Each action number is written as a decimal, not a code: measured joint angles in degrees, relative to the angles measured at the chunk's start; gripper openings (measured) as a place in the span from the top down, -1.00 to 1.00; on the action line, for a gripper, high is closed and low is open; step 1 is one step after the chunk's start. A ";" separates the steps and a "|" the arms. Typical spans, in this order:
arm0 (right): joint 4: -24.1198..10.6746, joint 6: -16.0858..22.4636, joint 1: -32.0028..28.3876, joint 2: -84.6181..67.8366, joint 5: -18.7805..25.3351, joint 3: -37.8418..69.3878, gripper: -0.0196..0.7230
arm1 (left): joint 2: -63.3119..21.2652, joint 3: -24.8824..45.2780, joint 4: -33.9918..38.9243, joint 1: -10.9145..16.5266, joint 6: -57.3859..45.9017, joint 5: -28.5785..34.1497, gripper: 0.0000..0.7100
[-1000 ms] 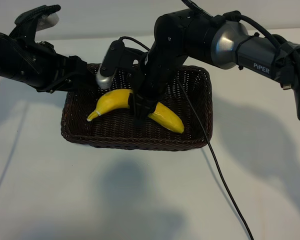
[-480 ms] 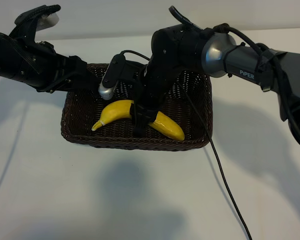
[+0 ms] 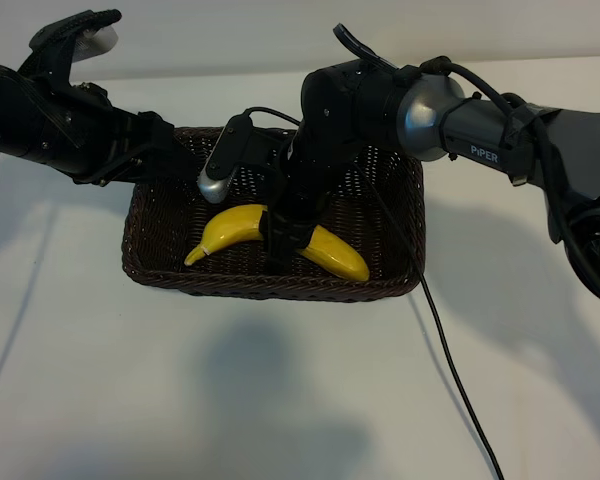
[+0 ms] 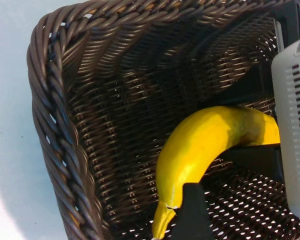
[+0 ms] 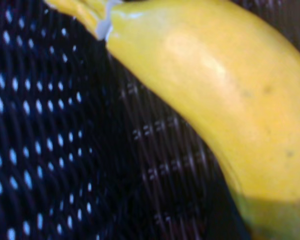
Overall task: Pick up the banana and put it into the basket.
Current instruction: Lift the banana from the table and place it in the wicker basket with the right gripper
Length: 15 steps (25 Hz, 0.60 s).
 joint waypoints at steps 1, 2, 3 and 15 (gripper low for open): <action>0.00 0.34 0.00 0.00 -0.15 0.00 -0.16 | 0.00 0.00 0.00 0.00 0.00 0.00 -0.67; 0.00 0.47 0.00 0.00 -0.15 0.00 -0.16 | 0.00 0.00 0.00 0.00 0.00 0.00 -0.67; 0.00 0.60 0.00 0.00 -0.15 0.00 -0.16 | 0.00 0.00 0.00 0.00 0.00 0.00 -0.67; -0.05 1.49 0.00 0.00 0.59 0.00 -0.77 | 0.00 0.00 0.00 0.00 0.11 0.00 -0.67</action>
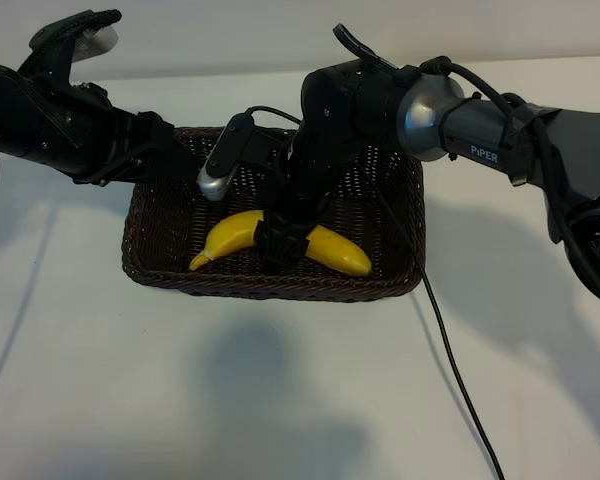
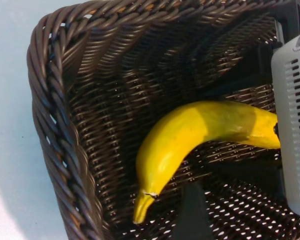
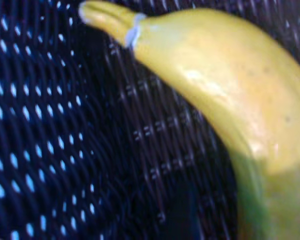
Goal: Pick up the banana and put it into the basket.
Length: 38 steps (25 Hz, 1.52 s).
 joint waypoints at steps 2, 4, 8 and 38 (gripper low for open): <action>-0.06 0.27 0.00 0.00 0.21 0.00 -0.77 | 0.00 0.00 0.00 0.00 0.06 0.00 -0.67; -0.25 0.68 0.00 0.00 0.34 0.00 -0.77 | 0.00 0.00 0.00 0.00 0.12 0.00 -0.67; -0.59 1.19 0.00 -0.31 0.80 -0.38 -0.77 | 0.00 0.00 0.00 0.00 0.33 0.00 -0.67; -13.48 13.42 -2.37 -9.18 9.81 -4.55 -0.68 | -0.05 0.00 0.18 0.05 0.36 0.00 -0.67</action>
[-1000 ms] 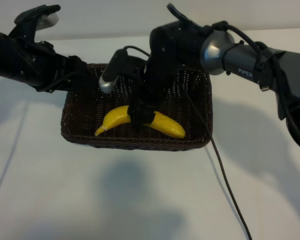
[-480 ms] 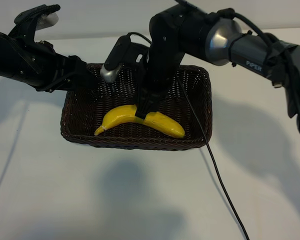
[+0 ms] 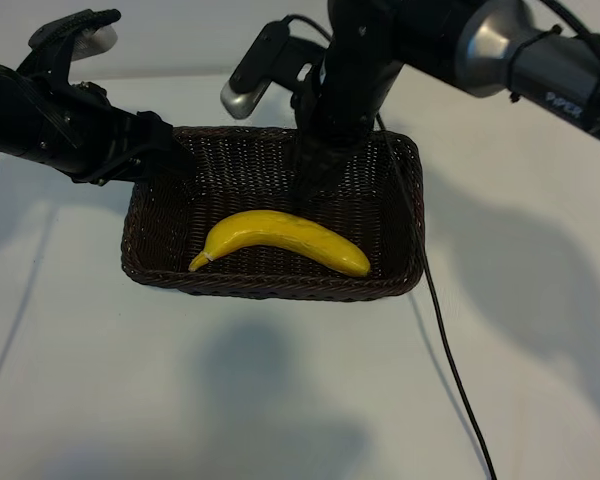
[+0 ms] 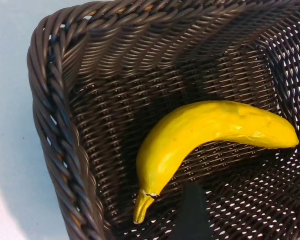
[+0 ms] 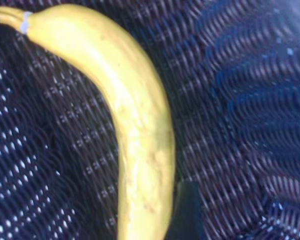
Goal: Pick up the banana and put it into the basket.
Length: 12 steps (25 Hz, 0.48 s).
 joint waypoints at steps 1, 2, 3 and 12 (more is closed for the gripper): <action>-0.04 0.42 -0.18 -0.55 0.12 0.00 -0.68 | 0.00 0.00 0.00 0.00 0.00 0.00 -0.67; -0.17 0.96 -0.48 -0.91 0.26 0.00 -0.68 | 0.00 0.00 0.00 0.00 0.00 0.00 -0.67; -0.36 1.58 -0.89 -1.40 0.54 0.00 -0.68 | 0.00 0.00 0.00 0.00 0.00 0.05 -0.67; -1.93 4.37 -3.68 -4.26 4.87 0.00 -0.67 | 0.00 0.00 0.00 0.00 -0.05 0.11 -0.67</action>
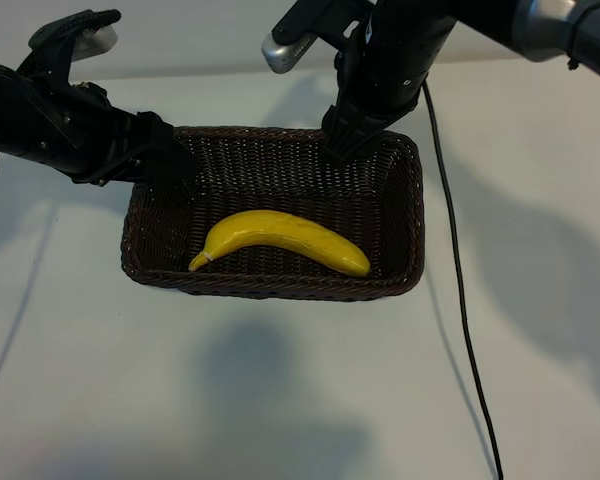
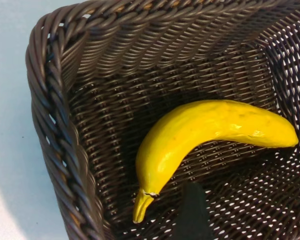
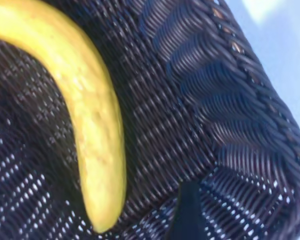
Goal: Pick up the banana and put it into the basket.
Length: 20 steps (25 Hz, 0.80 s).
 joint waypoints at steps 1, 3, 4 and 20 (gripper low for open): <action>-0.04 0.00 0.00 -0.41 0.22 0.00 -0.67 | 0.00 0.00 0.00 0.00 0.00 0.00 -0.67; -0.07 0.43 0.00 -1.38 0.46 0.00 -0.67 | 0.00 0.00 0.00 0.00 0.00 0.00 -0.67; -0.20 0.67 0.00 -1.79 0.69 0.00 -0.67 | 0.00 0.00 0.00 0.00 0.00 0.07 -0.67; -6.73 11.58 -2.16 -5.70 9.30 0.00 -0.66 | 0.00 0.00 -0.05 0.00 0.75 1.24 -0.67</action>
